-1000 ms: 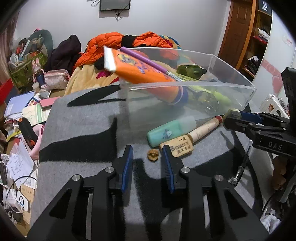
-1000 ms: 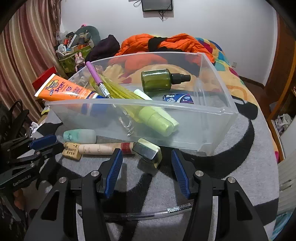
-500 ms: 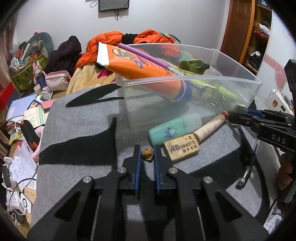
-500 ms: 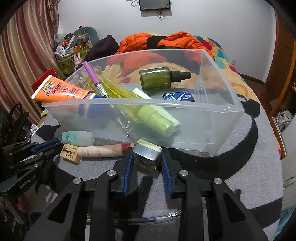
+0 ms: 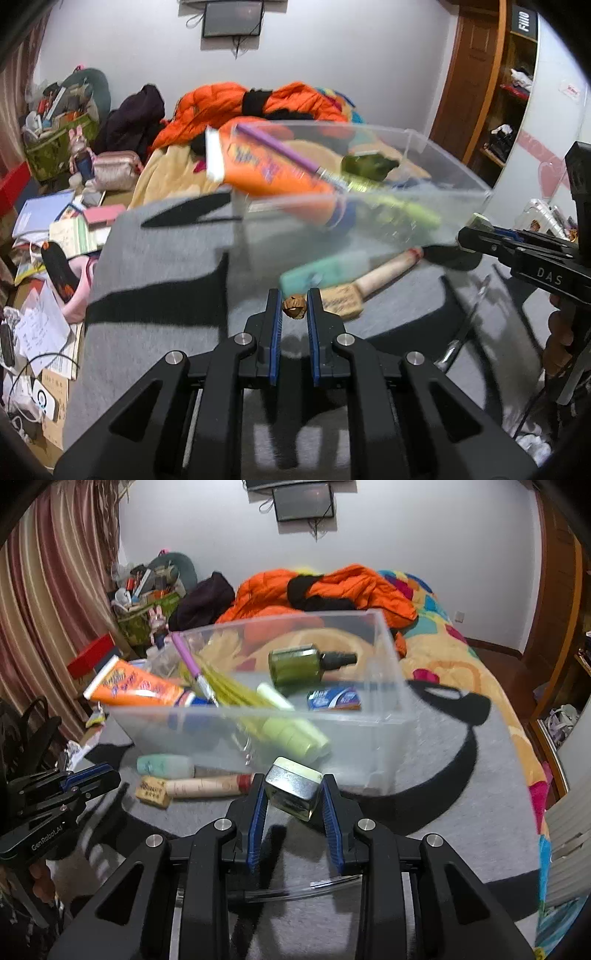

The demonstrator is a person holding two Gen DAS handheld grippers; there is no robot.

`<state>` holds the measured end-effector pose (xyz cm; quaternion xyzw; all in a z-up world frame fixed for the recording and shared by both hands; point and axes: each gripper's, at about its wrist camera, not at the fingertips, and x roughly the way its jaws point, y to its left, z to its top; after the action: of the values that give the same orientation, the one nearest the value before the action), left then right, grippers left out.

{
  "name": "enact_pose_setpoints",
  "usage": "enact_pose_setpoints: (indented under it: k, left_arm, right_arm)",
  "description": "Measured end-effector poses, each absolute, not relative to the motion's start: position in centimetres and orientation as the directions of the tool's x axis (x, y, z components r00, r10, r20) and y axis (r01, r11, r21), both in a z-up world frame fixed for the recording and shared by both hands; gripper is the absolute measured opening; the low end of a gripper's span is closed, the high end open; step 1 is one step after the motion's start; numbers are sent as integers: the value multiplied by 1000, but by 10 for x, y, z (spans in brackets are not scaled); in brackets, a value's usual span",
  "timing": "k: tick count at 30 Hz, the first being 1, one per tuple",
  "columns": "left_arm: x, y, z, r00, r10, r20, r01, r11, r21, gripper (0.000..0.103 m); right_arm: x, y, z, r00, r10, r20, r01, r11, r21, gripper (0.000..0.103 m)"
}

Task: Organize objects
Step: 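Grasp the small brown bead with the left tool while the right grasps the green square jar, then carry both held items over the clear box, lower them in and open both tools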

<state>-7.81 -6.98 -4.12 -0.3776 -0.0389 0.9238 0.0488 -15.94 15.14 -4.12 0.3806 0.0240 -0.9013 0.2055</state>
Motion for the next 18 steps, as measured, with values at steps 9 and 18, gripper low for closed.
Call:
enact_pose_setpoints:
  k: [9, 18]
  left_arm:
    - [-87, -52, -7, -762, 145, -631, -93, -989, -115, 12]
    - [-110, -36, 9, -781, 160, -604, -121, -987, -105, 12]
  right_arm:
    - [-157, 164, -5, -687, -369, -626, 390, -914, 111, 26]
    - [-177, 163, 12, -711, -379, -592, 393, -913, 111, 26]
